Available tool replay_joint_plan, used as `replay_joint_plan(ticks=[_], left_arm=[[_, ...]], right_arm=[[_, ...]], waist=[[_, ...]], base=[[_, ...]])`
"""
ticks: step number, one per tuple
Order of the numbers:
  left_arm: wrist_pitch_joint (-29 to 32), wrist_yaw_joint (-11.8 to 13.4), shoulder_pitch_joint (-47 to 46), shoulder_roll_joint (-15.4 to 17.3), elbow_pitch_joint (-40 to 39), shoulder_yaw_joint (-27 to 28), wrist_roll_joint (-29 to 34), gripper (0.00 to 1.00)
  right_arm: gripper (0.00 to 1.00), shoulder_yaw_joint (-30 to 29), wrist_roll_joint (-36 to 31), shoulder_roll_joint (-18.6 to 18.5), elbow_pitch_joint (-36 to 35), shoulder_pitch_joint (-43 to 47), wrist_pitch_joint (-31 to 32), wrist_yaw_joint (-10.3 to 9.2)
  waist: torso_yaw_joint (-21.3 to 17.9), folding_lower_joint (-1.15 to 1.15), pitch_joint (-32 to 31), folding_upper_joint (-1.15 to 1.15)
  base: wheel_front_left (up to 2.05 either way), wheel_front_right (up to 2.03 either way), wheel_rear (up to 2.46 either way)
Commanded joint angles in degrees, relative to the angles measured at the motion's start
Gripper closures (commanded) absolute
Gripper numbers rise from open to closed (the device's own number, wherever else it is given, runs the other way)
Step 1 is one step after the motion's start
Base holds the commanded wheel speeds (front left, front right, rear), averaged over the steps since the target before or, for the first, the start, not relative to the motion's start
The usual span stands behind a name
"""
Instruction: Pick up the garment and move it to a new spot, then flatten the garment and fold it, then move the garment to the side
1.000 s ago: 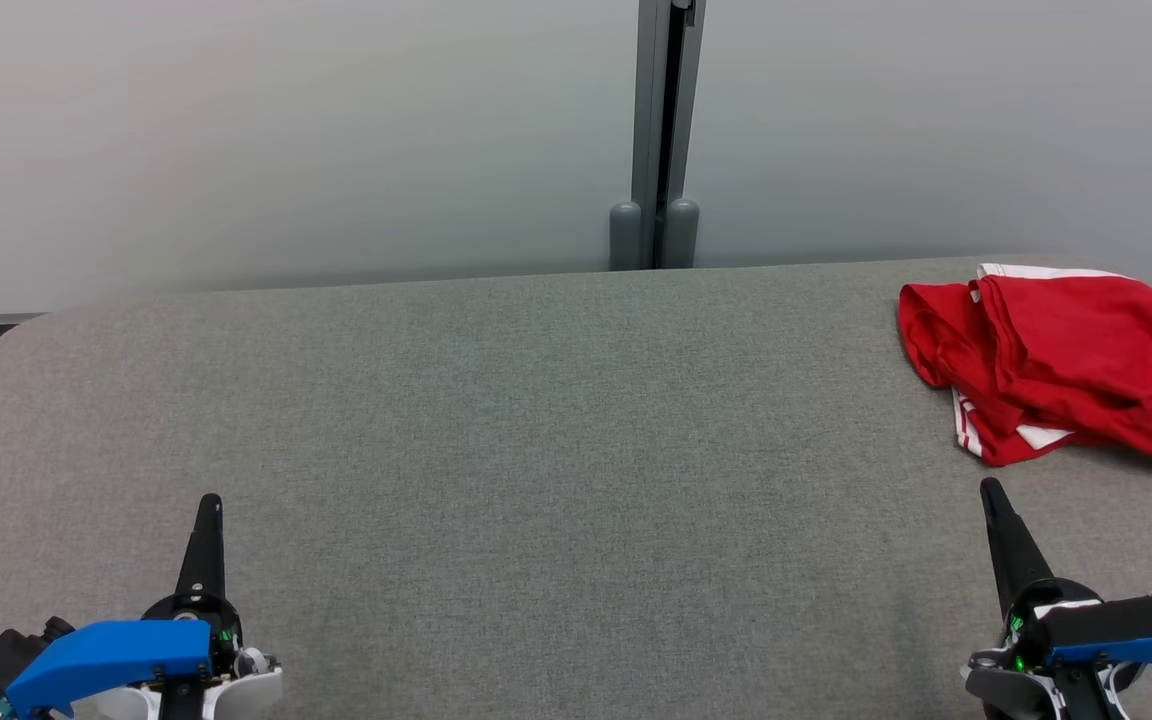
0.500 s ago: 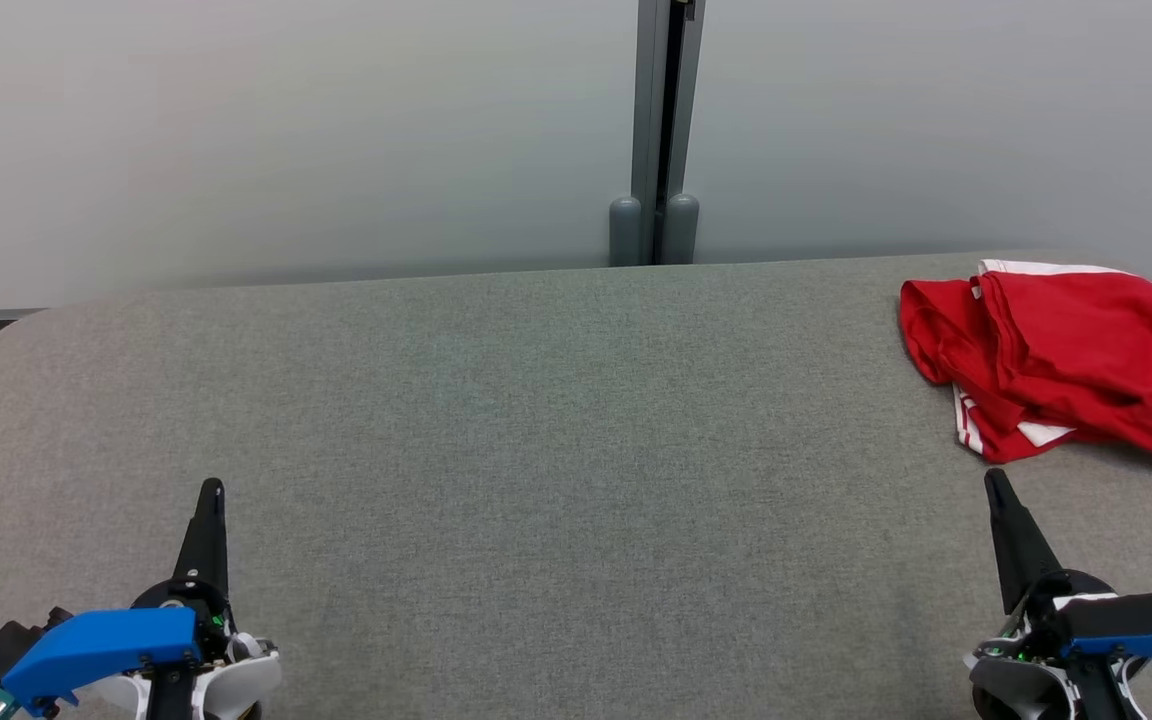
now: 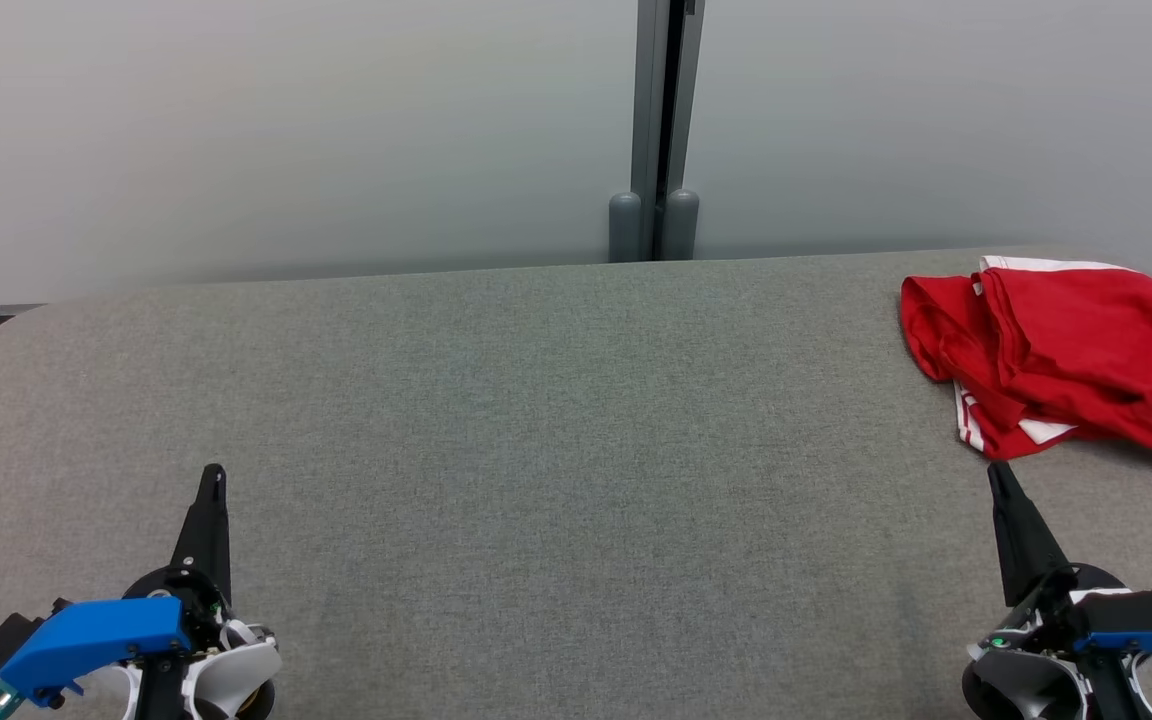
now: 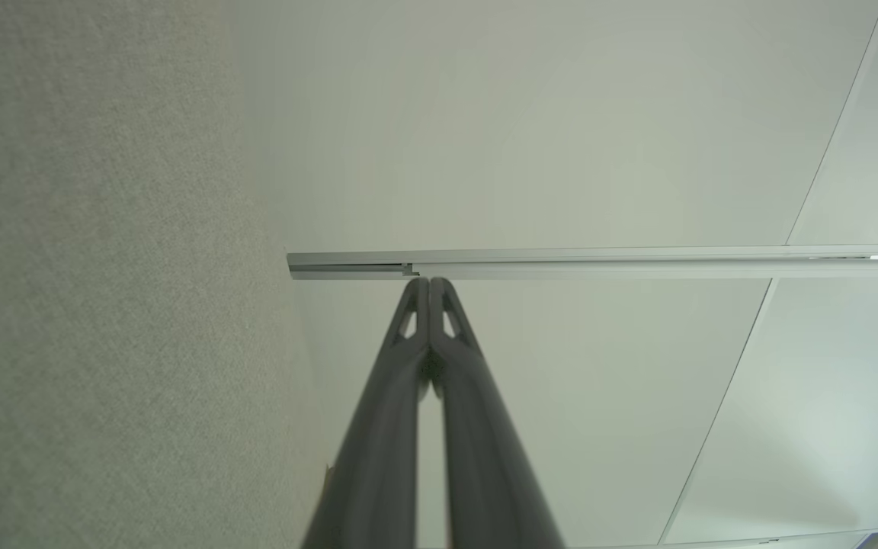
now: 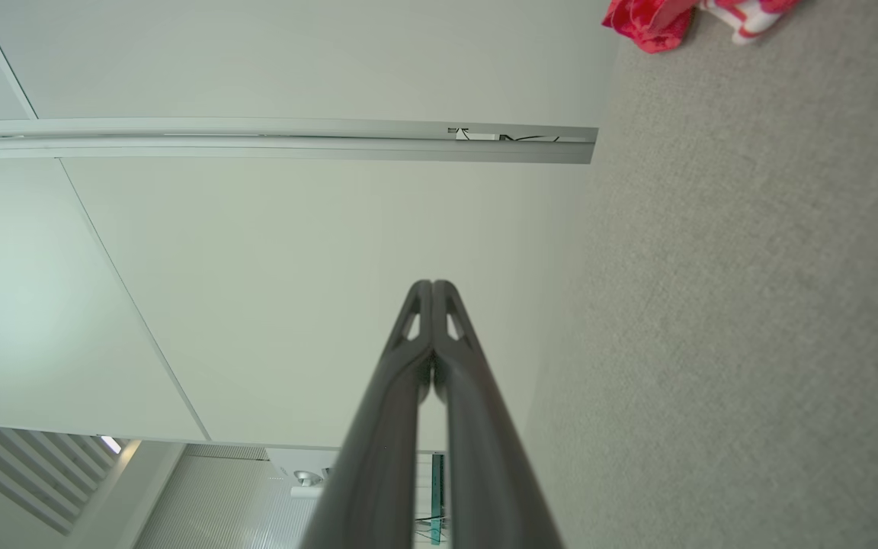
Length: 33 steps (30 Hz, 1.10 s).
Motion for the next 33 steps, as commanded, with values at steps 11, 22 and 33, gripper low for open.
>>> replay_joint_plan(ticks=[11,22,33], left_arm=[[0.3,-0.1,-0.8,0.2,-0.2,0.1,-0.6,1.00],[0.3,-0.1,-0.8,0.2,-0.2,0.1,-0.6,1.00],[0.3,-0.1,-0.8,0.2,-0.2,0.1,-0.6,1.00]], right_arm=[[1.00,-0.2,0.6,-0.1,-0.2,-0.7,0.2,0.02],[1.00,-0.2,0.6,-0.1,-0.2,-0.7,0.2,0.02],[1.00,-0.2,0.6,-0.1,-0.2,-0.7,0.2,0.02]], waist=[[0.0,0.00,0.0,-0.01],[0.0,0.00,0.0,-0.01],[0.0,0.00,0.0,-0.01]], base=[[0.00,0.00,0.00],[0.00,0.00,0.00],[0.00,0.00,0.00]])
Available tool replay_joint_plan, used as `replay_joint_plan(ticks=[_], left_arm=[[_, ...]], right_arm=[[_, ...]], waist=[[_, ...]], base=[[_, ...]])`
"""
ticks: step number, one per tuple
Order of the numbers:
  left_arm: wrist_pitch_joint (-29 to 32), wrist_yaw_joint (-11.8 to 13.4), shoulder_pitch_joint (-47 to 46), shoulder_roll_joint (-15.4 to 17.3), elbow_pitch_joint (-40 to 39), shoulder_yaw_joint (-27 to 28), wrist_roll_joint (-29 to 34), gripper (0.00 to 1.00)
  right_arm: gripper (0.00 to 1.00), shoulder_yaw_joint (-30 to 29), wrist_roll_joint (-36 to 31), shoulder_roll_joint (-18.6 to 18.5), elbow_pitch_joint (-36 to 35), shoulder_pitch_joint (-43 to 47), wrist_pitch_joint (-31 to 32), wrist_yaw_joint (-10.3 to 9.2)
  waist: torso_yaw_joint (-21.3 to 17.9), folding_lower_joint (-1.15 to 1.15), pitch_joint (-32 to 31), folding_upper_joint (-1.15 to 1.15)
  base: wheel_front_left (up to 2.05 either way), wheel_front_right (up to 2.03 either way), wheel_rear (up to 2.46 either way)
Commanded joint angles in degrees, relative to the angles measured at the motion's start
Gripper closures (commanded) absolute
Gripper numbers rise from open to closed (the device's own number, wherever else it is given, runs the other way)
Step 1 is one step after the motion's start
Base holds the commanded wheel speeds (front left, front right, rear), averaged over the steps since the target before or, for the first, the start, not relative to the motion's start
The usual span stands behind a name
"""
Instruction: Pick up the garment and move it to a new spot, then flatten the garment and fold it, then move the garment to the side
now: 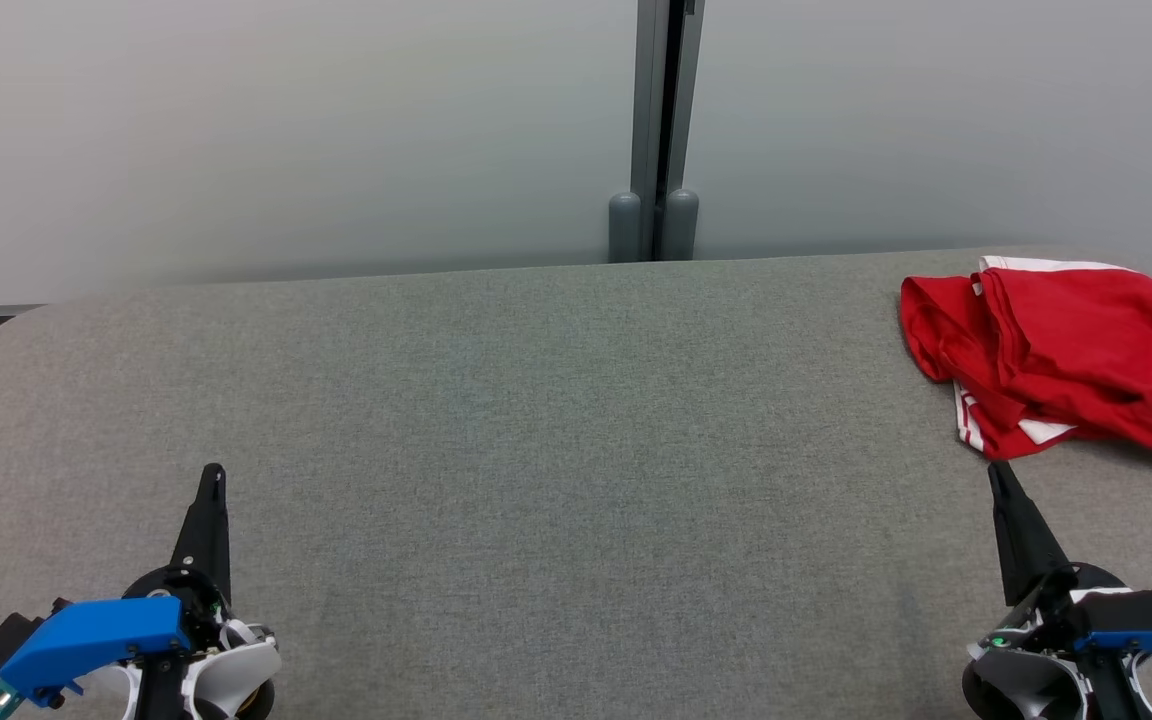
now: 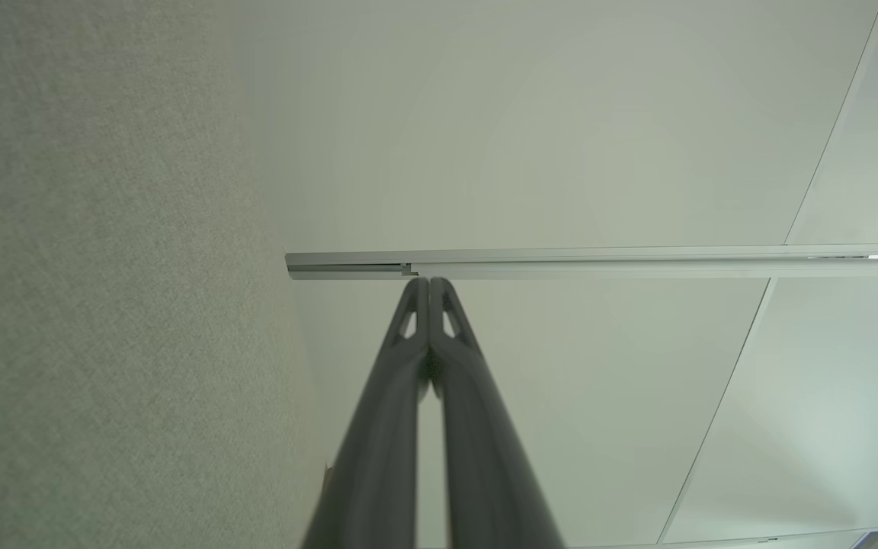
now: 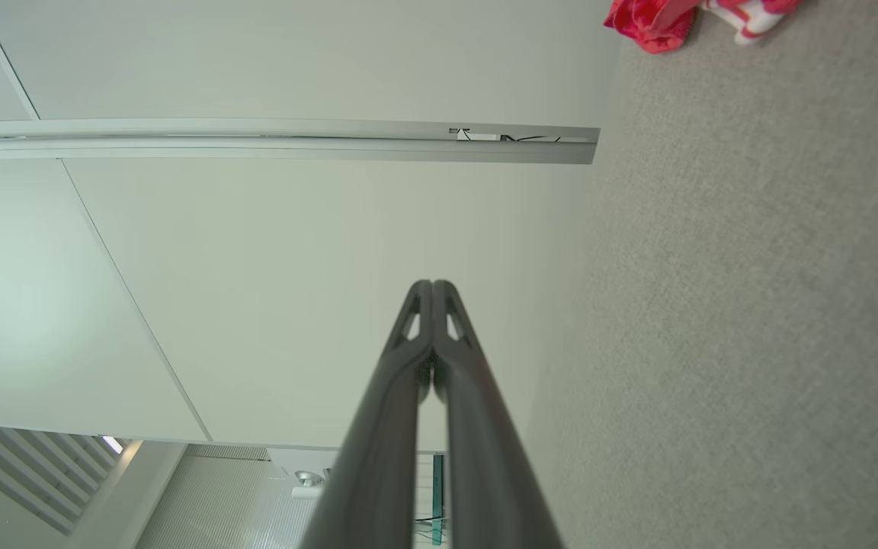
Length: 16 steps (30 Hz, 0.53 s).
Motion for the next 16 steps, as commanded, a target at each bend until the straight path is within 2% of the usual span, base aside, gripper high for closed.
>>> replay_joint_plan(ticks=[1,16], left_arm=[[0.3,-0.1,-0.6,0.2,-0.2,0.1,-0.2,1.00],[0.3,-0.1,-0.6,0.2,-0.2,0.1,-0.2,1.00]], right_arm=[[1.00,-0.1,0.2,-0.1,-0.2,-0.5,0.1,0.02],[1.00,-0.1,0.2,-0.1,-0.2,-0.5,0.1,0.02]], waist=[[0.0,0.00,0.0,0.00],[0.0,0.00,0.0,0.00]], base=[[0.00,0.00,0.00],[0.00,0.00,0.00]])
